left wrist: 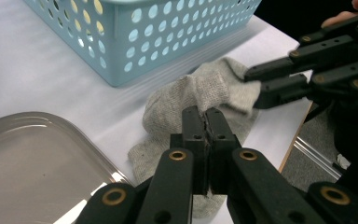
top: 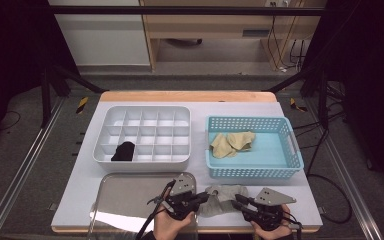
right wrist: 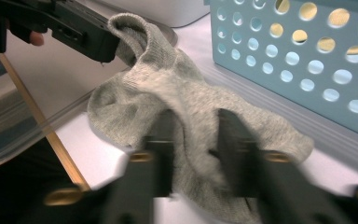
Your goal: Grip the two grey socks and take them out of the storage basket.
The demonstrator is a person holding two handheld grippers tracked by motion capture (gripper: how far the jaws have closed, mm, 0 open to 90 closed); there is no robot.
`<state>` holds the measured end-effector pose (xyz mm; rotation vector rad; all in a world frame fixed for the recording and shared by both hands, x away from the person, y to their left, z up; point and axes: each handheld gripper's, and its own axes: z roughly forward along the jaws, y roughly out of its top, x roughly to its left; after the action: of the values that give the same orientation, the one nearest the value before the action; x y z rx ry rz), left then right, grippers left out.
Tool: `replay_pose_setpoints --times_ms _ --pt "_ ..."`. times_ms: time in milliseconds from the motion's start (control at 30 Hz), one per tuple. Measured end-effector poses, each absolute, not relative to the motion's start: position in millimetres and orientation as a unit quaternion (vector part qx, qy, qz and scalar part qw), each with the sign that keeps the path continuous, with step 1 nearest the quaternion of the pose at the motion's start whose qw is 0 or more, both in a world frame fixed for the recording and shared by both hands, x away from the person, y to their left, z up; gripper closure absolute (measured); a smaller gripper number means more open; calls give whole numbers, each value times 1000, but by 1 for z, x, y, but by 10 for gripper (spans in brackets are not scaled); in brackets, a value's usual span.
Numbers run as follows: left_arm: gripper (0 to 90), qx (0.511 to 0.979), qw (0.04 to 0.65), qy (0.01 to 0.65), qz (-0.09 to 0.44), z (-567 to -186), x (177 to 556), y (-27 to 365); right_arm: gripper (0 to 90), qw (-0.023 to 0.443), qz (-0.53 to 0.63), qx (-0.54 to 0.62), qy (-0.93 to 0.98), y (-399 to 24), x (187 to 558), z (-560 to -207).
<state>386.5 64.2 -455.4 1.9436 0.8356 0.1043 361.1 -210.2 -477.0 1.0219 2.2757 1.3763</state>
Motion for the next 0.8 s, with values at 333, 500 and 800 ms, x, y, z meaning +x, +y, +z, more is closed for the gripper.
replay_pose_setpoints --times_ms 333,500,800 --pt "881 803 490 338 24 -428 365 68 891 93 524 378 758 -230 345 -442" --pt "876 816 455 354 30 -438 377 58 891 66 491 421 760 -230 364 -448" --pt "737 810 466 339 111 -457 402 50 890 114 468 442 756 -219 396 -473"
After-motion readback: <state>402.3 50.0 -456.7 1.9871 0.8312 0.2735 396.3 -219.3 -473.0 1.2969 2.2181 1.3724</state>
